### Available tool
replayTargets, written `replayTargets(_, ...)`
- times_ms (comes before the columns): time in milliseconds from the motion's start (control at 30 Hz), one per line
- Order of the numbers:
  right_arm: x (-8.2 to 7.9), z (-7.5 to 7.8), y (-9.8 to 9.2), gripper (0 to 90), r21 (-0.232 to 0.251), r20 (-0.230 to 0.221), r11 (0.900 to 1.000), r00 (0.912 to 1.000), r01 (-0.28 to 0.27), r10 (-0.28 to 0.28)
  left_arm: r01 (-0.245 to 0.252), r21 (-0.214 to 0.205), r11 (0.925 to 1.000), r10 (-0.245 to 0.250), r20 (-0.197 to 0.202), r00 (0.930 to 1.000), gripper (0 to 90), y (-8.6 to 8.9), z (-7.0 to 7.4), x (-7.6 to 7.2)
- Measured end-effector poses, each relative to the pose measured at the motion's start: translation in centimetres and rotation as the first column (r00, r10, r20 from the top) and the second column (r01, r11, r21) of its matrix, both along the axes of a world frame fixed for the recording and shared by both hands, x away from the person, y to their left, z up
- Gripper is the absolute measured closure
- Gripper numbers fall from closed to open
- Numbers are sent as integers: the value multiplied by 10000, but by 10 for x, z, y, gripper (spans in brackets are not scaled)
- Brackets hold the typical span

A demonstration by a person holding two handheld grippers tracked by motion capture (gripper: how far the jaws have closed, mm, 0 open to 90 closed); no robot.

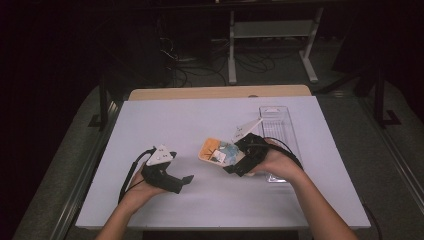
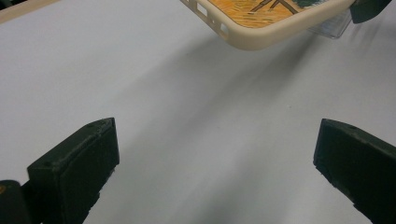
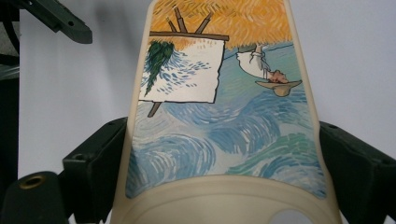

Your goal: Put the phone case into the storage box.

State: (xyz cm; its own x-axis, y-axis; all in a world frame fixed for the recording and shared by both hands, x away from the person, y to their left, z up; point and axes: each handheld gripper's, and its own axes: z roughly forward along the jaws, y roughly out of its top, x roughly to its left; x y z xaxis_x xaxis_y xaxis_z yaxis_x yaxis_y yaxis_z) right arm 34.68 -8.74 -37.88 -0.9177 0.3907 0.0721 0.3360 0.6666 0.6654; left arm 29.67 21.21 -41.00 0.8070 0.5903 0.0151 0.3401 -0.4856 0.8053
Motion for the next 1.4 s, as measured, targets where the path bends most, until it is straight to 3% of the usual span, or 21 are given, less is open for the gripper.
replayTargets(67, 0, 0, 0, 102, -30, 33, 10000, 10000, -20, 20, 3, 9, 10000, -3, 3, 10000, 0, 0, 0, 0)
replayTargets(133, 0, 1, -1, 102, 5, 77, 10000, 10000, 27, -27, 58, 10, 10000, -59, 310, 9995, 0, -2, 2, 0)
replayTargets(233, 0, 1, -2, 102, 62, 90, 10000, 9999, 66, -66, 118, 4, 9999, -118, 433, 9990, 0, -4, 2, -1)
replayTargets(467, 3, 1, -4, 102, 163, 7, 9997, 9998, 181, -181, 461, 661, 9968, -519, 888, 9947, 0, -8, -1, 1)
replayTargets(733, 3, 1, -4, 102, 208, 20, 9995, 9997, 223, -223, 474, 907, 9947, -611, 1550, 9860, 0, -14, -2, -5)
replayTargets(767, 4, 1, -4, 102, 180, 45, 9996, 9998, 210, -211, 538, 1182, 9915, -738, 1721, 9823, 0, -13, 0, -5)
replayTargets(800, 4, 1, -5, 102, 158, 10, 9996, 9997, 244, -244, 480, 1023, 9936, -657, 1771, 9820, 0, -15, -1, -6)
replayTargets(933, 4, 0, -5, 102, 146, 22, 9995, 9996, 290, -291, 518, 1459, 9879, -829, 2160, 9729, 0, -15, 0, -8)
replayTargets(1033, 4, 1, -4, 102, 187, 50, 9993, 9995, 313, -314, 528, 1398, 9888, -850, 2359, 9680, 0, -16, 1, -10)
replayTargets(1067, 4, 1, -4, 102, 171, 30, 9993, 9995, 318, -318, 595, 1573, 9858, -974, 2456, 9645, 0, -16, 3, -10)
replayTargets(1133, 3, 0, -4, 102, 180, -36, 9992, 9994, 345, -345, 543, 1480, 9875, -931, 2695, 9585, 0, -17, 4, -11)
replayTargets(1300, 4, 0, -4, 102, 176, -44, 9994, 9995, 310, -310, 441, 1806, 9826, -964, 2922, 9515, 0, -21, 1, -12)
replayTargets(1333, 4, 0, -5, 102, 184, -40, 9993, 9995, 320, -319, 480, 2158, 9752, -1131, 3002, 9471, 0, -21, 1, -12)
replayTargets(1400, 4, 1, -5, 102, 226, -58, 9992, 9994, 336, -335, 387, 2457, 9686, -1189, 3209, 9396, 0, -22, 0, -14)
